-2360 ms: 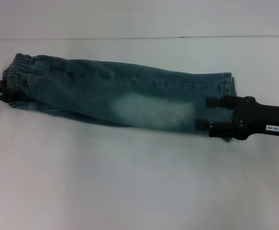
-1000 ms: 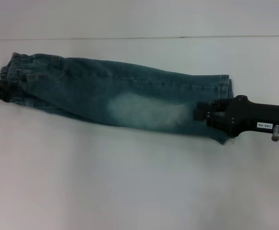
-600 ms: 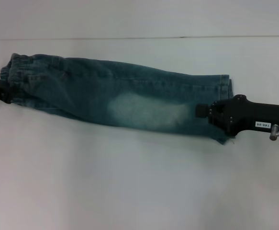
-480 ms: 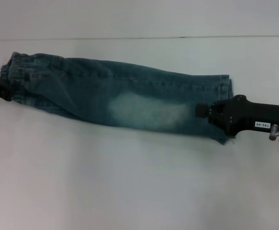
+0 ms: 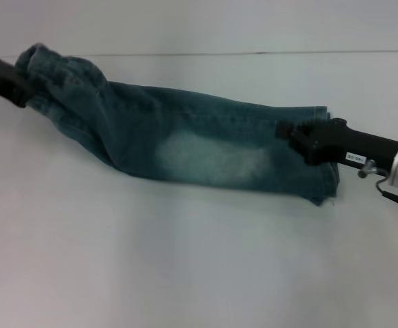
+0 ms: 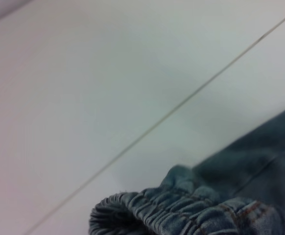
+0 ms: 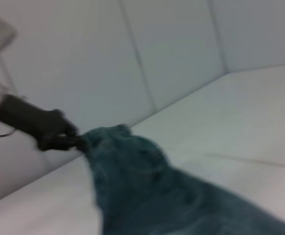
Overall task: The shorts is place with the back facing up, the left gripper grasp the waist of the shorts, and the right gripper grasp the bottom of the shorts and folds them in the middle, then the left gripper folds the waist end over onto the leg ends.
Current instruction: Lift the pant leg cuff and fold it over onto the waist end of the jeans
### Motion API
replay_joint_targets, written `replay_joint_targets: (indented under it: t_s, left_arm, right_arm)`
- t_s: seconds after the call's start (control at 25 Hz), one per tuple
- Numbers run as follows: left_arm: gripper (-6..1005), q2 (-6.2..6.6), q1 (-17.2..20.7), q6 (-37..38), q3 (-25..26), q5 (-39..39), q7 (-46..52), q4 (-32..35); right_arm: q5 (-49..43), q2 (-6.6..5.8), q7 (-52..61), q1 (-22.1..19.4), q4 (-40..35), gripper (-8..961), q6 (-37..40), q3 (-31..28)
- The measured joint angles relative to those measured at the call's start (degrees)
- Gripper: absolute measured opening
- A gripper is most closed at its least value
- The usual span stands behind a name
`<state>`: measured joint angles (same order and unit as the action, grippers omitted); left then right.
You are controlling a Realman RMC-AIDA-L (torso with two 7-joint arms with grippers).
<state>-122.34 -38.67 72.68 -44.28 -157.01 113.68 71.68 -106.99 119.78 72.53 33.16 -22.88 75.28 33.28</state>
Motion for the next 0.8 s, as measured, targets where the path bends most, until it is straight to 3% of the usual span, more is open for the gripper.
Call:
replay_joint_targets:
  t_s: [0.16, 0.52, 0.8]
  left_arm:
    - [60, -1.63, -1.08, 3.71, -1.55, 0.35, 0.66, 5.15]
    - [59, -1.54, -3.54, 9.2, -9.12, 5.49, 6.94, 10.12]
    - [60, -1.56, -6.8, 12.76, -9.7, 9.87, 10.7, 12.67]
  right_arm:
    - [7.85, 0.32, -6.56, 1.54, 6.72, 32, -7.17, -0.22]
    - [32.3, 1.11, -34.71, 8.94, 25.2, 32, -19.35, -1.0]
    - [33.82, 1.67, -47.03, 15.61, 33.32, 32, -27.02, -6.49]
